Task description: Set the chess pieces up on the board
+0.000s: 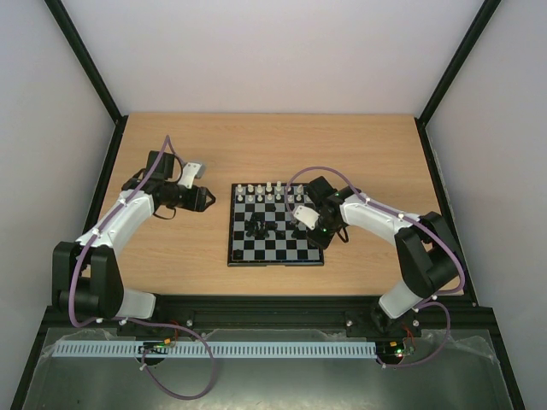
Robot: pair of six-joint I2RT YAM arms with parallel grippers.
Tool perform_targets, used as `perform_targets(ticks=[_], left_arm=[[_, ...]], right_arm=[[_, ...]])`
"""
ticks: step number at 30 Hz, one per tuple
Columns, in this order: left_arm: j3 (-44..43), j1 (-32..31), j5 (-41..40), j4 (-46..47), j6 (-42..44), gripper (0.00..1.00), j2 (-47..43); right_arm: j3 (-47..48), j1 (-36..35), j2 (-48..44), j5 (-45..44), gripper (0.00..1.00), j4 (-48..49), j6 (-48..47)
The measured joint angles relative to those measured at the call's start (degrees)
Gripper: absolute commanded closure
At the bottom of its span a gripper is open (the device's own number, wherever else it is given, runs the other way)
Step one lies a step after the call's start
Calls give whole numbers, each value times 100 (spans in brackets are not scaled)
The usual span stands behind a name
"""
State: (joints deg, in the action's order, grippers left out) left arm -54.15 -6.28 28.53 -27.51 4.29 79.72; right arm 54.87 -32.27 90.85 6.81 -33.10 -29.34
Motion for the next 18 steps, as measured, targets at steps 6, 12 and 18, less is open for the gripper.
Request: perform_targets(ticks=[6, 12, 18], left_arm=[[55, 0, 0, 7, 0, 43, -2], [76, 0, 0, 2, 0, 43, -2], [79, 20, -2, 4, 0, 43, -2]], right_arm=[[0, 0, 2, 4, 88, 0, 2], [0, 0, 2, 33, 88, 0, 24], [2, 0, 4, 46, 83, 0, 48]])
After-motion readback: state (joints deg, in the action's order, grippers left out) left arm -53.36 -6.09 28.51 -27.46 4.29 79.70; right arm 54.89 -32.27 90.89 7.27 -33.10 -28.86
